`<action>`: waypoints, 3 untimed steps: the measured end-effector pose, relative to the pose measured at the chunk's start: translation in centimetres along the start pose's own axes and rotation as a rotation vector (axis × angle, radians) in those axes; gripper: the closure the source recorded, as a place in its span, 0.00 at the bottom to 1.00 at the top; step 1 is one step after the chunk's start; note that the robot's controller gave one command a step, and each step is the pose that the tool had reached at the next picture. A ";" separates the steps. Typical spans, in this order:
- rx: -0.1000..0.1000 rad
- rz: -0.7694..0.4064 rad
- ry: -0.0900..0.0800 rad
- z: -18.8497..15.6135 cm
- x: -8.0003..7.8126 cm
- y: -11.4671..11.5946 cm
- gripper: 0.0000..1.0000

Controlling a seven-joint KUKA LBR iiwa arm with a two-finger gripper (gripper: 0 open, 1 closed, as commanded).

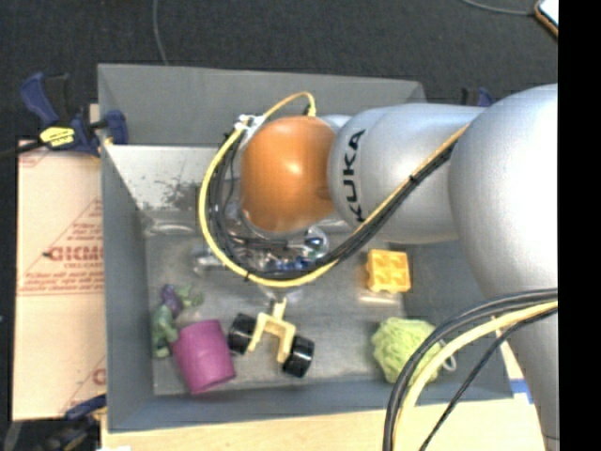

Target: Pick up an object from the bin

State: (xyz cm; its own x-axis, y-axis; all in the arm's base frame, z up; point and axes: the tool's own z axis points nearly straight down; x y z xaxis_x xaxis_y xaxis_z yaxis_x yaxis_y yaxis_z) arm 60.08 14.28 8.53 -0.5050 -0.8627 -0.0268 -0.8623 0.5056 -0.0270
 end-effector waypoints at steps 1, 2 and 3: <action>-0.015 0.341 0.015 1.4 -6.7 3.6 1.00; -0.015 0.342 0.015 1.4 -6.7 3.5 1.00; -0.017 0.342 0.016 0.5 -6.6 3.6 1.00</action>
Offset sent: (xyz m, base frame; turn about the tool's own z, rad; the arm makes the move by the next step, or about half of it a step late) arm 0.0000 0.0000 0.0000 0.0000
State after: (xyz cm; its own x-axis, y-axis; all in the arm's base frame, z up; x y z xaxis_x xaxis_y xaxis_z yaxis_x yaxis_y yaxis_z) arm 60.36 21.83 8.08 -0.7656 -0.6432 -0.0156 -0.6432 0.7657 -0.0029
